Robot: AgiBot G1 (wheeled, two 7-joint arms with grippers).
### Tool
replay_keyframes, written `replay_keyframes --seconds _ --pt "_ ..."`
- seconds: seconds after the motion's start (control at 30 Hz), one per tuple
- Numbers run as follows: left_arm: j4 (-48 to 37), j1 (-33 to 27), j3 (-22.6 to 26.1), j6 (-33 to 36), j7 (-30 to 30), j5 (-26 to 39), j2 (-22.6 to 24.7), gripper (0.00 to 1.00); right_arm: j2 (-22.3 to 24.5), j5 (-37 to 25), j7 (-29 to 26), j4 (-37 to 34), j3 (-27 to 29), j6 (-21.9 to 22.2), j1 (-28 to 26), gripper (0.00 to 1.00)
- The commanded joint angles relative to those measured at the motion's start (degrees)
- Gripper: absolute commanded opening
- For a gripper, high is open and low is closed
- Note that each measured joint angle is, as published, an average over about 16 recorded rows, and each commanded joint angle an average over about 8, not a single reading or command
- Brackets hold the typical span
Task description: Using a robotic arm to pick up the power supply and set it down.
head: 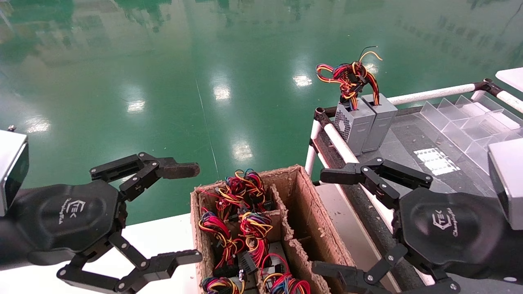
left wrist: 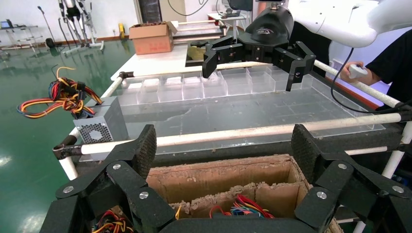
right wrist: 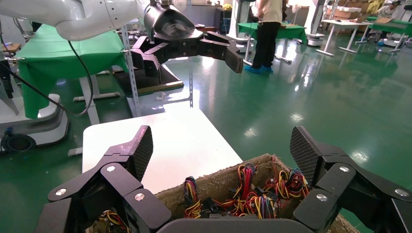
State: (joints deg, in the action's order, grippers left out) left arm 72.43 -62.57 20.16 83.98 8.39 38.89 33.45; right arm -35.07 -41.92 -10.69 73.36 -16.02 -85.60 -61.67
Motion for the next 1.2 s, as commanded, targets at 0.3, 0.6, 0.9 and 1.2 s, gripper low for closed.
replay_keyframes --seconds 0.3,0.6,0.9,1.2 --pt "0.0 0.0 0.0 0.0 0.0 0.0 0.0 0.00 0.0 0.0 0.0 0.0 0.0 0.0 0.0 1.00" --pt "0.0 0.0 0.0 0.0 0.0 0.0 0.0 0.00 0.0 0.0 0.0 0.0 0.0 0.0 0.0 1.00" --pt "0.0 0.0 0.0 0.0 0.0 0.0 0.0 0.00 0.0 0.0 0.0 0.0 0.0 0.0 0.0 1.00" --pt "0.0 0.0 0.0 0.0 0.0 0.0 0.0 0.00 0.0 0.0 0.0 0.0 0.0 0.0 0.0 1.00"
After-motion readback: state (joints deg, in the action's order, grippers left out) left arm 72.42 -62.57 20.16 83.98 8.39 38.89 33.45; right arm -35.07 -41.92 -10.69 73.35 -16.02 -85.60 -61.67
